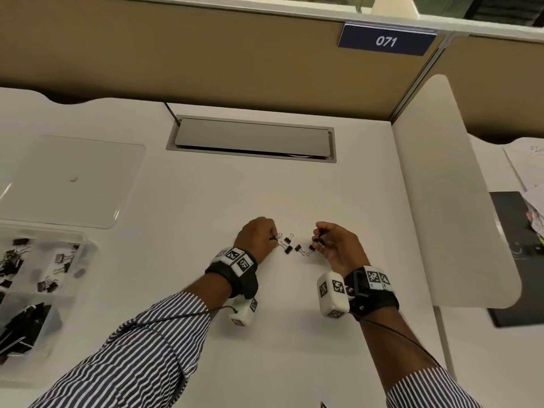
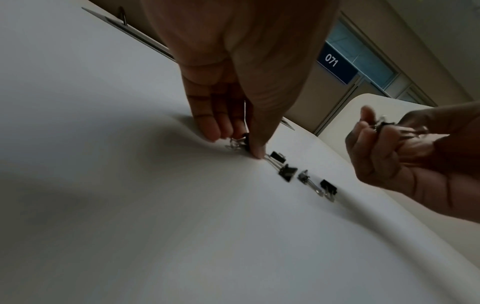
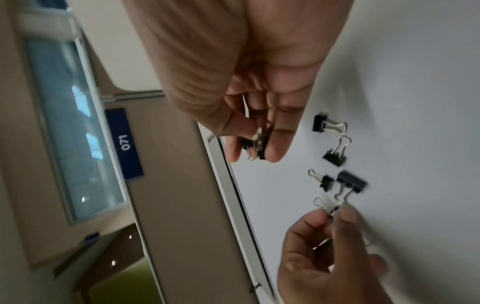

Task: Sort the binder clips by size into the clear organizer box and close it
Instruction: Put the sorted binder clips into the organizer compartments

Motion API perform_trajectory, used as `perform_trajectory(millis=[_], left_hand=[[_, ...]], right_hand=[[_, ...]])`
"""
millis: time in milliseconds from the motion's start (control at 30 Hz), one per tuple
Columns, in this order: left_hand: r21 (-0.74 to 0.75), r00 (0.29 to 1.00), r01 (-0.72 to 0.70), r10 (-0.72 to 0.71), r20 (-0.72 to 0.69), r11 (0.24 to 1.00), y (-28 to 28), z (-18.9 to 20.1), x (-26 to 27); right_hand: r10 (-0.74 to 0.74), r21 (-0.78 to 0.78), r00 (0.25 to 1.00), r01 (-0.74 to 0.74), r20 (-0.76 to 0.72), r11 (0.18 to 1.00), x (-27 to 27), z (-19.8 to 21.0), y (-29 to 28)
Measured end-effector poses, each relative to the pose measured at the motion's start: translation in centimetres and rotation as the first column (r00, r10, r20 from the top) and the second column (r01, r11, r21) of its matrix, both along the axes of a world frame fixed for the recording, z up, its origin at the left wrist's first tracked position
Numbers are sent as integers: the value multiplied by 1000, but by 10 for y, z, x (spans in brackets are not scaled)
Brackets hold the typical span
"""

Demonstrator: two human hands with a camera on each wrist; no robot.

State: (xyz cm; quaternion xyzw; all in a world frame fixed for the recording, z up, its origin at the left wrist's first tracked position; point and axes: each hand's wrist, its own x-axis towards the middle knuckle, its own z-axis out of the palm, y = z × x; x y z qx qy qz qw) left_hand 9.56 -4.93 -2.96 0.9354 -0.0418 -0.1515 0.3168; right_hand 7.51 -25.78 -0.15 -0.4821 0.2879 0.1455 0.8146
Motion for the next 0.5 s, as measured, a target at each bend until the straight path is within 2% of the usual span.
perform_trajectory(millis=[67, 133, 200, 233, 267, 300, 333, 367, 400, 433, 500], left_hand=[[9, 1000, 6, -6, 22, 1000, 4, 0, -1], [16, 999, 11, -11, 34, 1000, 6, 1, -2], [0, 1000, -5, 5, 17, 1000, 8, 4, -3], [-15, 1000, -18, 18, -1, 1000, 10, 5, -2], [-36, 999, -30, 30, -21, 999, 13, 5, -1], [-60, 998, -44, 41, -41, 997, 15, 4, 0], [-89, 997, -61, 55, -62, 994, 18, 3, 1], [-120, 994, -82, 72, -84, 989, 21, 2, 1], [-148, 991, -104, 90, -99, 983, 23, 1, 1], [-169, 988, -123, 105, -109, 978, 26, 1, 1], [-190, 986, -138, 118, -114, 972, 29, 3, 1]], right_hand=[[-7, 69, 998, 12, -68, 998, 1, 0, 2], [33, 27, 993, -31, -109, 999, 1, 0, 4], [86, -149, 990, -101, -108, 984, 1, -2, 6], [124, -311, 989, -144, -83, 939, 2, -4, 6], [191, -509, 980, -192, -55, 839, 2, -6, 6], [287, -705, 957, -236, -48, 668, 2, -8, 5], [384, -845, 920, -267, -81, 464, 2, -10, 4], [453, -910, 881, -295, -140, 291, 1, -10, 4], [487, -933, 850, -318, -201, 169, -1, -10, 4], [503, -937, 829, -336, -245, 99, -4, -12, 3], [517, -937, 809, -348, -281, 34, -8, -16, 2]])
